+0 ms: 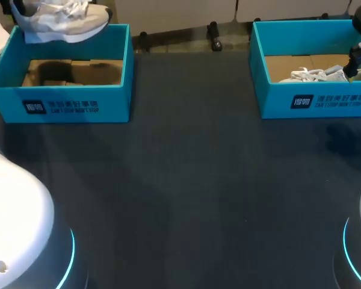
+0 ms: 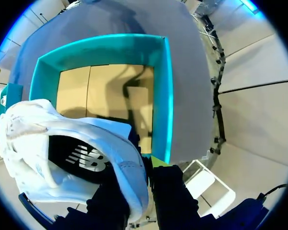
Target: Take the shoe out of the shoebox, open the shoe tongue, remove and reinsert the insole, then place the shoe into the shoebox
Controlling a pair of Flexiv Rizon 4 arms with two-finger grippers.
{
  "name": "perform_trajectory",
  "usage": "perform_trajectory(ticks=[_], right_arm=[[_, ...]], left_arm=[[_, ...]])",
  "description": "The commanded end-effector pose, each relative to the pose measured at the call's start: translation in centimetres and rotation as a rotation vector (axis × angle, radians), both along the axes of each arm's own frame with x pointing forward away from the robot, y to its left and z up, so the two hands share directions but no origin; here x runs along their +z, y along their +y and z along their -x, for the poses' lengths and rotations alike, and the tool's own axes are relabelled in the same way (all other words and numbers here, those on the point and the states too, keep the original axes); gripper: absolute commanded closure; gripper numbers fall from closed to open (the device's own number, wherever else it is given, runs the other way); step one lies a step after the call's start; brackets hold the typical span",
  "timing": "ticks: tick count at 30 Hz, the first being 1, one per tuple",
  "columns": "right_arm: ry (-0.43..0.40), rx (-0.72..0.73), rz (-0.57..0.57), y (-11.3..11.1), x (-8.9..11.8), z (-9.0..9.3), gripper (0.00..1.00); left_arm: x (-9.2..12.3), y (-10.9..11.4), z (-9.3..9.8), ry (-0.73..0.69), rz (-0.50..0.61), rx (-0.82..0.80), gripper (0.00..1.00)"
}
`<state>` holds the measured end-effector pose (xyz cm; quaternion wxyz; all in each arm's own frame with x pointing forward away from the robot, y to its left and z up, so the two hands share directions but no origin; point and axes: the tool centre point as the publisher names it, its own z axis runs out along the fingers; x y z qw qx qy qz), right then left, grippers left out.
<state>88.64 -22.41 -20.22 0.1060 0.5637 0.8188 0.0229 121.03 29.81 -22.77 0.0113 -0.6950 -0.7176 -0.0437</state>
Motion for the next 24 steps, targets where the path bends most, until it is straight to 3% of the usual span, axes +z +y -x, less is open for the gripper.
perform_trajectory(ticks=[1,11,24], right_arm=[[-0.001,0.0,0.001,0.0,0.0,0.0,0.0],[-0.001,0.0,0.001,0.0,0.0,0.0,0.0],[-0.001,0.0,0.001,0.0,0.0,0.0,0.0]], left_arm=[[2.6,-1.1,2.4,-0.046,-0.018,-0.001,1.0],[5.9,-2.9,4.6,-0.071,-0.077,0.007,1.0],[6.8,-5.8,8.9,-0.095,-0.111,0.042,1.0]])
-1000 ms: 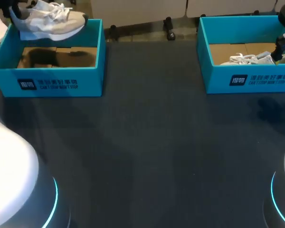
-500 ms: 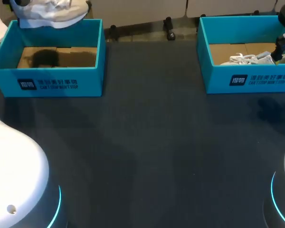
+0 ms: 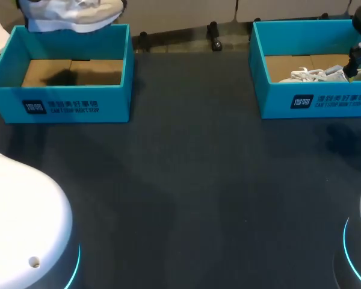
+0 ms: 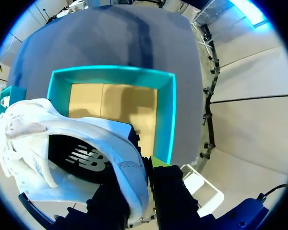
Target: Take the shoe out of the shoebox, open the shoe tongue, remove and reinsert the insole, then place the shoe into the shoebox
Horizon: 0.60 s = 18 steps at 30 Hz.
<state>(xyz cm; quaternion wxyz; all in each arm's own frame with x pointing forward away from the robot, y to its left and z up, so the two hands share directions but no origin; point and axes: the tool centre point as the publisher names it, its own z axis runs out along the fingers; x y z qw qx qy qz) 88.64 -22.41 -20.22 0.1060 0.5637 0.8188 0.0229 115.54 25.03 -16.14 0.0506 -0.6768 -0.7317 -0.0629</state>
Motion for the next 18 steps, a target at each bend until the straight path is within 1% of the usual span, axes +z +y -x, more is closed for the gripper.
perform_trajectory(ticks=[1,9,13,18], right_arm=[[-0.001,0.0,0.001,0.0,0.0,0.0,0.0],[-0.001,0.0,0.001,0.0,0.0,0.0,0.0],[-0.001,0.0,0.001,0.0,0.0,0.0,0.0],[-0.001,0.0,0.001,0.0,0.0,0.0,0.0]], left_arm=[[0.2,-1.2,3.8,-0.121,-0.033,-0.011,1.0],[0.4,-2.5,6.9,-0.125,-0.049,-0.001,1.0],[0.5,-3.3,8.8,-0.129,-0.054,0.0,1.0],[0.2,-4.3,11.0,-0.124,-0.06,-0.006,1.0]])
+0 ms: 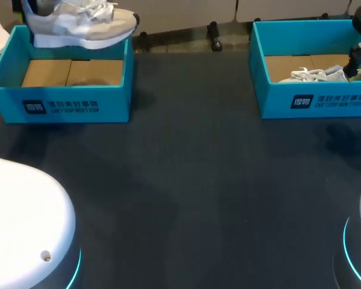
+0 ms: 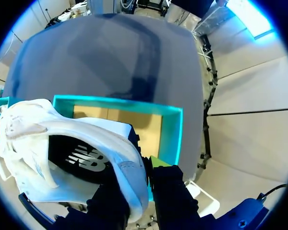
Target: Take the shoe out of the shoebox, open the shoe tongue, remove and reinsert the insole, then place the shoe into the shoebox
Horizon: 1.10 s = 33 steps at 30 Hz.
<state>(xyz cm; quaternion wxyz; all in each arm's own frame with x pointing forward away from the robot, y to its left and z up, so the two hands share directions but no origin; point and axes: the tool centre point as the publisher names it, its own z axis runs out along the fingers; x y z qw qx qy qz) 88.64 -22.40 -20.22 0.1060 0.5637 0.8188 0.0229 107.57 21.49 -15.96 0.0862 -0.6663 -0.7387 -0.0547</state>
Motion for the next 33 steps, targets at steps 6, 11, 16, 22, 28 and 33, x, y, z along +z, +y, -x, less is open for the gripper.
perform_trajectory(ticks=[6,11,16,22,28,33], right_arm=[[-0.001,0.0,0.001,0.0,0.0,0.0,0.0],[-0.001,0.0,0.001,0.0,0.0,0.0,0.0],[-0.001,0.0,0.001,0.0,0.0,0.0,0.0],[-0.001,0.0,0.001,0.0,0.0,0.0,0.0],[-0.001,0.0,0.001,0.0,0.0,0.0,0.0],[-0.001,0.0,0.001,0.0,0.0,0.0,0.0]], left_arm=[[-0.3,-2.0,5.8,-0.168,-0.028,-0.043,1.0],[-0.5,-2.8,7.8,-0.164,-0.032,-0.047,1.0],[-0.7,-3.6,9.7,-0.163,-0.034,-0.051,1.0],[-0.7,-5.0,11.6,-0.166,-0.029,-0.062,1.0],[-1.1,-6.5,13.2,-0.164,-0.024,-0.071,1.0],[-1.5,-8.4,14.5,-0.158,-0.012,-0.086,1.0]])
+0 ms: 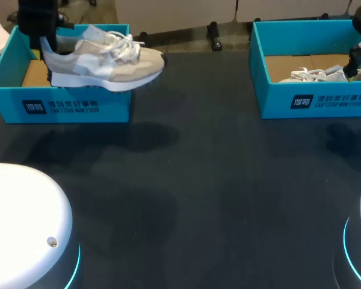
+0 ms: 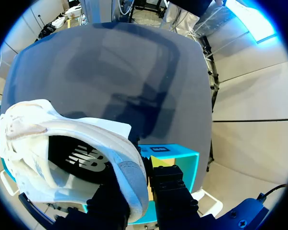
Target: Take the shoe out of the shoebox, open the shoe tongue, remove and reinsert the insole, then place the shoe into the shoebox
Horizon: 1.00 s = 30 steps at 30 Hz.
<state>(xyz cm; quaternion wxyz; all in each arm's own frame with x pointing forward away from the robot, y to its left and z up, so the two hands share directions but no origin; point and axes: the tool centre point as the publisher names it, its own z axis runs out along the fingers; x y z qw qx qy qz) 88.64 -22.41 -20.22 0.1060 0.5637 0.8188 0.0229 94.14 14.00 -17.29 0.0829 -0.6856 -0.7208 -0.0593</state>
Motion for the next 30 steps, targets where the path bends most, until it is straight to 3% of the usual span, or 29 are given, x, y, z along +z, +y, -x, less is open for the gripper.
perform_trajectory(ticks=[1,22,30], right_arm=[[-0.001,0.0,0.001,0.0,0.0,0.0,0.0],[-0.001,0.0,0.001,0.0,0.0,0.0,0.0],[-0.001,0.0,0.001,0.0,0.0,0.0,0.0]], left_arm=[[-0.3,-1.3,1.3,-0.152,-0.006,-0.037,1.0],[-1.0,-10.3,6.0,-0.108,0.073,-0.164,1.0],[-1.2,-11.4,6.6,-0.099,0.075,-0.18,1.0]])
